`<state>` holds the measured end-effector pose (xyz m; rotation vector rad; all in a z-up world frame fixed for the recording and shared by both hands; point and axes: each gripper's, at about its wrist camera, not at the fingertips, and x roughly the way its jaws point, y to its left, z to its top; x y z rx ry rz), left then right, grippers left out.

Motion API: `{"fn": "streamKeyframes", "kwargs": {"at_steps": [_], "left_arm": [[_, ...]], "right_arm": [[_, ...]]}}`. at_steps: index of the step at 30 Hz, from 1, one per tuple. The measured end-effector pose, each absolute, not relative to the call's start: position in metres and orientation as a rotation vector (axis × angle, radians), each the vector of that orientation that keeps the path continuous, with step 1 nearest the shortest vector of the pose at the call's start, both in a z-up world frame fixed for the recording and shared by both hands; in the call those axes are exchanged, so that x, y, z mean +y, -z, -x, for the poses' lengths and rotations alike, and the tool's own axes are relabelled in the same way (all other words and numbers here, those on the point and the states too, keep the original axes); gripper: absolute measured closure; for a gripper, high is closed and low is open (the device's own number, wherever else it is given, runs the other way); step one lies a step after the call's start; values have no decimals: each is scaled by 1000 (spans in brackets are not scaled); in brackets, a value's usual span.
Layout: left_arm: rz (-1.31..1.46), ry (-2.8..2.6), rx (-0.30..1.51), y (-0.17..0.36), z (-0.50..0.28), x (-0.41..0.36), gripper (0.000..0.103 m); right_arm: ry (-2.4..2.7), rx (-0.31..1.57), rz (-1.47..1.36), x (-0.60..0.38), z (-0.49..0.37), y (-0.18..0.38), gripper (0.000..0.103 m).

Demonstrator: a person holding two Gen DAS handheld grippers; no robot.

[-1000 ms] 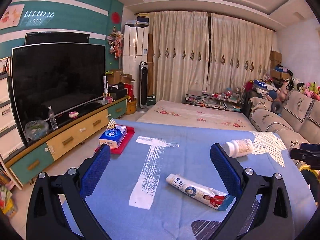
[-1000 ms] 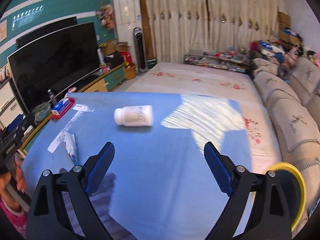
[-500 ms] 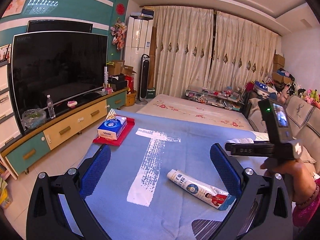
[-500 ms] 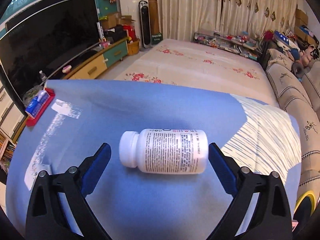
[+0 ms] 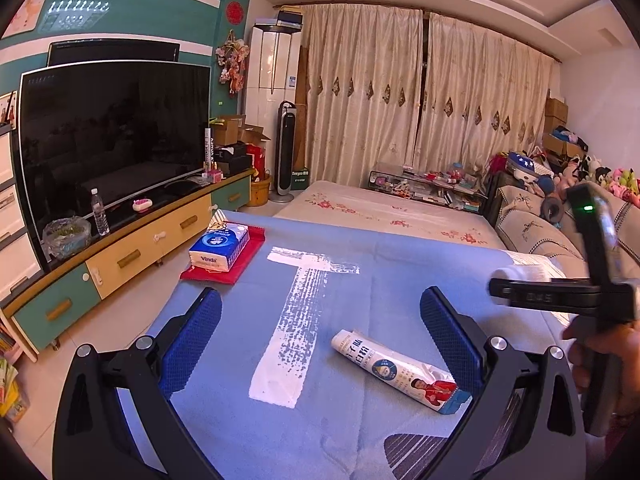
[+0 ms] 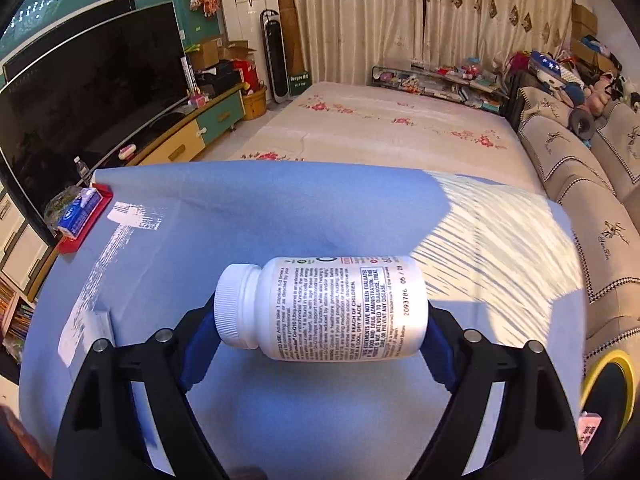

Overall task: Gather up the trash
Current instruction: 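Grasp the white pill bottle with the right gripper, then carry the pill bottle over the bin and open the right gripper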

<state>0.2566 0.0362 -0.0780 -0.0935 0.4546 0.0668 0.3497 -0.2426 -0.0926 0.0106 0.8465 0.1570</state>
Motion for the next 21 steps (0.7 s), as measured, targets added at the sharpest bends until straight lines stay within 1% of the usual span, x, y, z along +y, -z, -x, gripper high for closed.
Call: {"fn": "streamKeyframes", "kwargs": {"at_steps": [4, 10, 15, 21], "left_arm": [[70, -61, 454, 79, -256, 29, 5], [47, -60, 443, 79, -254, 21, 5], [29, -47, 444, 83, -252, 11, 5], [-28, -38, 454, 88, -251, -5, 5]], "right_arm": [[-98, 824, -45, -290, -317, 83, 23], [97, 803, -94, -387, -264, 86, 23], [265, 829, -175, -469, -234, 107, 23], [409, 887, -236, -529, -217, 138, 22]]}}
